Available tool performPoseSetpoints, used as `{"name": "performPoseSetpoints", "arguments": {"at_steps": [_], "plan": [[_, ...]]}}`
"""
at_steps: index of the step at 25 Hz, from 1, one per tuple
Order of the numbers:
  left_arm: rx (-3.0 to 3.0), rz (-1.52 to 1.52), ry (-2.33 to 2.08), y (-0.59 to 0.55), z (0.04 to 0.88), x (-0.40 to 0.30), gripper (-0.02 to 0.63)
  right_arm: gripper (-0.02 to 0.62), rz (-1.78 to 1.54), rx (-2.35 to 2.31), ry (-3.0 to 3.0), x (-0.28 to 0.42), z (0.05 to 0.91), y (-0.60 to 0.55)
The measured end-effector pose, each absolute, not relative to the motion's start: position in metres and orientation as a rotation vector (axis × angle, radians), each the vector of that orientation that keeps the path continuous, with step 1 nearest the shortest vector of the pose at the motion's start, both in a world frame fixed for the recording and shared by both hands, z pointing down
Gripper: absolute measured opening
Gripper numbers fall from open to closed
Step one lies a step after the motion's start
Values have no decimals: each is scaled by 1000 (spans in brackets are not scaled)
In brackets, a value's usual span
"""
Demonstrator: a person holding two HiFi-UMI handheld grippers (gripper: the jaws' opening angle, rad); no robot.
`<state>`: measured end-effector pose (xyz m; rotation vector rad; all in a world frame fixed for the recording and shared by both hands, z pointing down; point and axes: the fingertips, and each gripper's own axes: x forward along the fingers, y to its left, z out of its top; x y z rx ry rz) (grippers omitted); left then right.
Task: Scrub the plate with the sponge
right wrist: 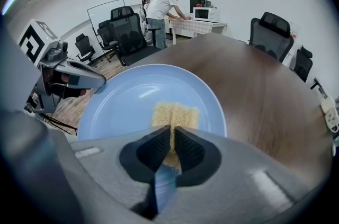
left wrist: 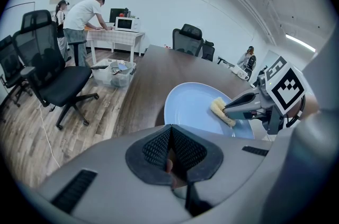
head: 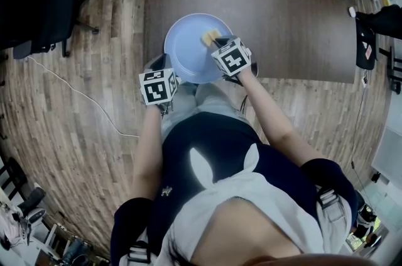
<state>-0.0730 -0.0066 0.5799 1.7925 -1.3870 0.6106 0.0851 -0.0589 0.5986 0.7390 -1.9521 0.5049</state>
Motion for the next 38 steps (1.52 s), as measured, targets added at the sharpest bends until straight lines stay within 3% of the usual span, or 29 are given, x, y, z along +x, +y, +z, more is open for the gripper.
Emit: {"name": "performPoseSetpoints", "arguments": {"at_steps": [38], "plan": [[1791, 615, -1390, -6, 582, -75, 8, 23, 506, 841, -1872, 114, 600, -62]]}}
